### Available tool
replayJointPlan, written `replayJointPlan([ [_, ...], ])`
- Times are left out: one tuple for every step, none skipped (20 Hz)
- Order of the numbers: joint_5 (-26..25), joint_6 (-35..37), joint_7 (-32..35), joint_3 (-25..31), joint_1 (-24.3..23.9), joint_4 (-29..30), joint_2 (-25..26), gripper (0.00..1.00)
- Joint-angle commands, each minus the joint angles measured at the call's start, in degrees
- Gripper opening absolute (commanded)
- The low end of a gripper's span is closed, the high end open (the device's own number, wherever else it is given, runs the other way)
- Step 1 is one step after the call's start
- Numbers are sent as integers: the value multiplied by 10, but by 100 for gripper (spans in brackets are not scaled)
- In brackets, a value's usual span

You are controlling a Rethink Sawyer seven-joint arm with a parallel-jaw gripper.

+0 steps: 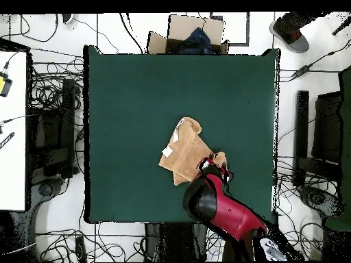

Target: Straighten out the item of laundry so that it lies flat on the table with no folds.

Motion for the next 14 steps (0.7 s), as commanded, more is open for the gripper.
replayJointPlan([
  [29,67,135,54,12,35,-20,100],
  [34,68,138,51,16,37,-23,100],
  [37,66,140,52,17,37,-21,100],
  [39,64,142,53,19,37,-20,100],
  [42,63,143,53,20,37,-18,100],
  [45,63,144,53,22,37,-17,100],
  [47,61,144,54,23,37,-15,100],
  [49,58,144,55,23,36,-12,100],
  [51,58,143,54,25,34,-11,100],
  [54,57,143,54,26,33,-9,100],
  [55,57,143,54,27,31,-7,100],
  [56,55,142,56,26,28,-3,100],
  [58,53,143,57,26,26,0,100],
  [58,48,146,60,25,25,6,100],
])
